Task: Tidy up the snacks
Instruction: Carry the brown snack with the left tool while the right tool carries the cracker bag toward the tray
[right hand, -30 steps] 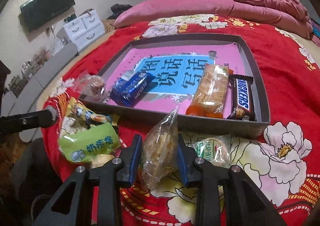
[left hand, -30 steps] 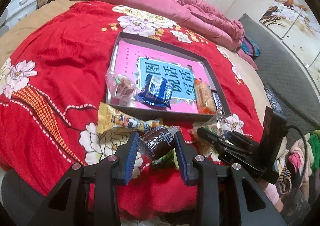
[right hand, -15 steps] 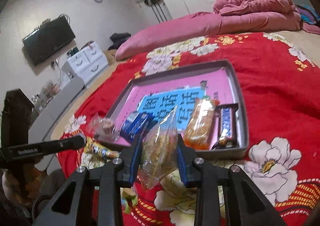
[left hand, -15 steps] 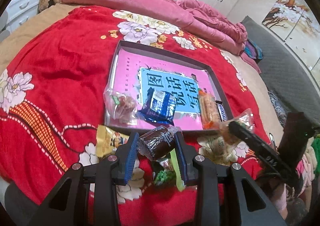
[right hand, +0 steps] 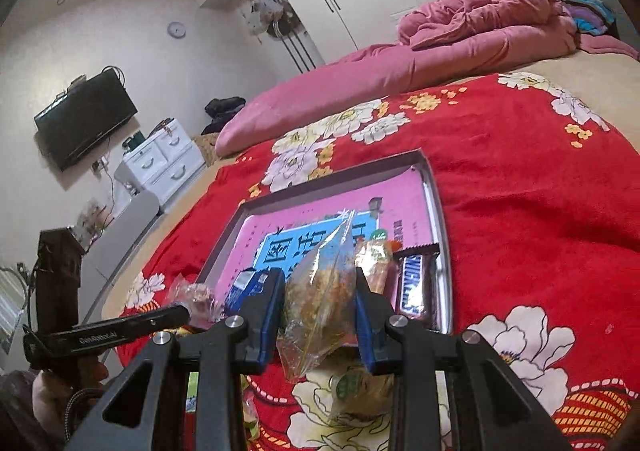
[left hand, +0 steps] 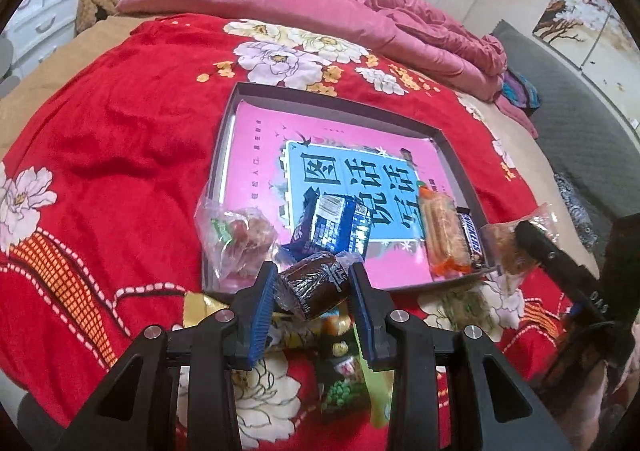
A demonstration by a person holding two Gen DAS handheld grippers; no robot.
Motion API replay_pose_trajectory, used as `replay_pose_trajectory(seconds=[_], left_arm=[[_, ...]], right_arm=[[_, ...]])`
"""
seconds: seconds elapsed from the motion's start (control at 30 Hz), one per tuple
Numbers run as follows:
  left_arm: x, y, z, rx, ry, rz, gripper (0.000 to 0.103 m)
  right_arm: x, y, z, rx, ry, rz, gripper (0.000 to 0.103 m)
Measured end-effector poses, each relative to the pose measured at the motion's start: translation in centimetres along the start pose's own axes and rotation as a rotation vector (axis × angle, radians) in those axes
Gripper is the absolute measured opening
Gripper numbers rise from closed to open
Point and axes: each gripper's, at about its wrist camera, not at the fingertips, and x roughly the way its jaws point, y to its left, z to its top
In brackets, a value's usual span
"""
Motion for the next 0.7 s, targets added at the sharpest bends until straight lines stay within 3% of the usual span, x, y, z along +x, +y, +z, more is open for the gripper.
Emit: replay_pose_trajectory(seconds=[0.7], left_arm=[[3.0,-0.7,0.4,0.04,0.032,0.051,0.038]], right_arm=[[2.1,-0.3,1.0,-0.002,0.005,-0.016,0.033]])
